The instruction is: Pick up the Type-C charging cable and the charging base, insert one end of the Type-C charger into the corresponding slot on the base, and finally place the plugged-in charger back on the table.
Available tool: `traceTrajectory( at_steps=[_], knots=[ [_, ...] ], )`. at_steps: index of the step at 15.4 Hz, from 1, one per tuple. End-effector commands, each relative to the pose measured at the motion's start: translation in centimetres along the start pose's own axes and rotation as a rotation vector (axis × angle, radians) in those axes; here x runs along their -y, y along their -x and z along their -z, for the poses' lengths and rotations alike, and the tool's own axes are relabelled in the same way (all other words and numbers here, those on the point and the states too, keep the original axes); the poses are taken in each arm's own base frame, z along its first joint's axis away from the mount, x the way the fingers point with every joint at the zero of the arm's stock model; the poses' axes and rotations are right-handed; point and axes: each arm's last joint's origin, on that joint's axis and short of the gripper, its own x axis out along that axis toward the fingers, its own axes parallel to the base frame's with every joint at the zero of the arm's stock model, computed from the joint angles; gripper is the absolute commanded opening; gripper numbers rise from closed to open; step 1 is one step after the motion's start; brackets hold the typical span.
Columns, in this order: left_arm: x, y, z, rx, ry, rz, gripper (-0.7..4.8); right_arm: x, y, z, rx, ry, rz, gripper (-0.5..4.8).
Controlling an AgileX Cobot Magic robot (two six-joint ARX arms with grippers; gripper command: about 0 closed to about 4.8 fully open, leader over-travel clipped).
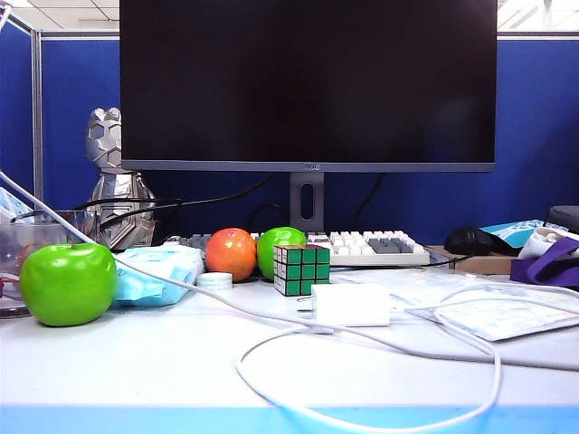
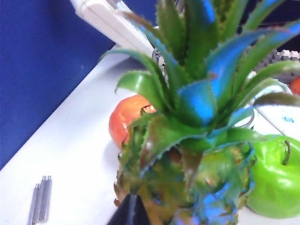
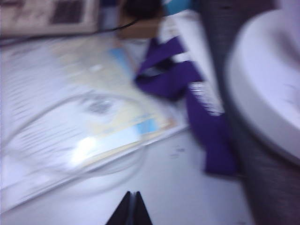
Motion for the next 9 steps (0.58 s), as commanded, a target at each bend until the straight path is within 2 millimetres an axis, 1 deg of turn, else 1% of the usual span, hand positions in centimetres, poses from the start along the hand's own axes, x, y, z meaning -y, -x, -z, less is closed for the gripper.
traceTrajectory(
  at_steps=[1,4,9],
  knots=[
    [0.0,0.0,0.1,-0.012,0.000,-0.004,-0.01,0.4,-0.2,0.3,0.067,-0.050,-0.028,-0.05],
    [0.0,0.0,0.1,-0.012,0.000,-0.004,-0.01,0.8,-0.7,1.6,0.116,-0.052,-0.086,-0.05],
    [0.0,0.0,0.1,-0.012,0.000,-0.003,-0.01,1.4,-0.9,1.7,0.112,-0.065,-0.124,-0.05]
  ],
)
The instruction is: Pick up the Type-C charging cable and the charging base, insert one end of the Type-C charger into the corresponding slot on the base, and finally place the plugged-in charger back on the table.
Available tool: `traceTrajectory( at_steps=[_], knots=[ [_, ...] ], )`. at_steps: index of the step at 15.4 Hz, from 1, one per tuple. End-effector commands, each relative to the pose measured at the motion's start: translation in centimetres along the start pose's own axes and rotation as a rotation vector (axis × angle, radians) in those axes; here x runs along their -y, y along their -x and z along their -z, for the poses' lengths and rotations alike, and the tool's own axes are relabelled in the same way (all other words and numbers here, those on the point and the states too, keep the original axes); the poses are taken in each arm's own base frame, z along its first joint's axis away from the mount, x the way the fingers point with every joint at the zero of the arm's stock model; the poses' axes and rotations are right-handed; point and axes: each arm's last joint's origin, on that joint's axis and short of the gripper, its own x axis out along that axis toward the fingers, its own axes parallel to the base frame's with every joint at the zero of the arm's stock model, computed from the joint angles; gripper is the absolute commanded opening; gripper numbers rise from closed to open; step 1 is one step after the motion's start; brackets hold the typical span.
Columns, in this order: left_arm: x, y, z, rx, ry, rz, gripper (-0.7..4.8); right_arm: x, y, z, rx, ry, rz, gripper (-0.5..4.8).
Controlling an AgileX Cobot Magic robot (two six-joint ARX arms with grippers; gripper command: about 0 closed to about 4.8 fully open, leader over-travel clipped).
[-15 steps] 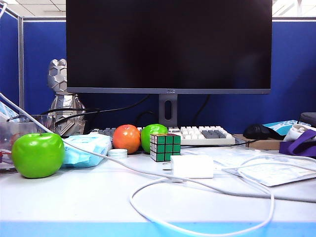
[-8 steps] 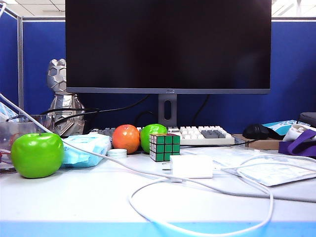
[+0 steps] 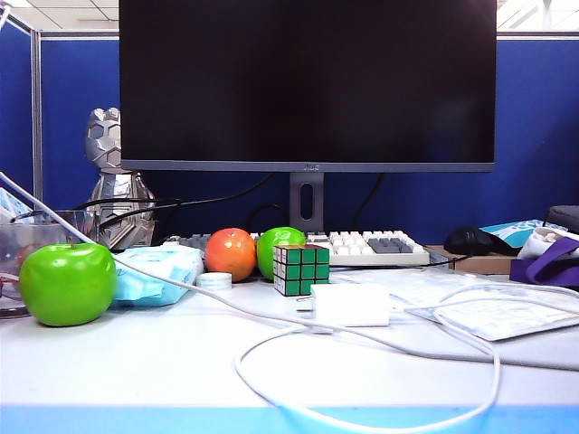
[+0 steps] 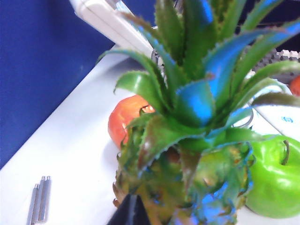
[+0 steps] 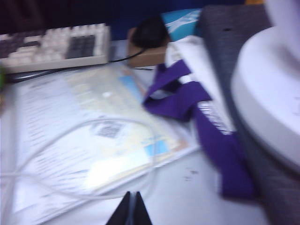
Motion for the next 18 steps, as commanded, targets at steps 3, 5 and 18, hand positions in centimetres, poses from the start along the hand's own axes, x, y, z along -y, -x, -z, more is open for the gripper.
traceTrajectory(
  at_steps=[3,5,18],
  knots=[
    [-0.02,0.00,0.15,-0.012,0.000,-0.004,-0.01,0.17,-0.09,0.19,-0.005,0.095,-0.007,-0.05],
    [-0.02,0.00,0.15,-0.012,0.000,-0.004,-0.01,0.17,-0.09,0.18,-0.003,0.094,-0.007,-0.05],
    [-0.02,0.00,0.15,-0.012,0.000,-0.004,-0.01,0.16,-0.12,0.16,0.005,0.093,-0.009,-0.05]
  ],
)
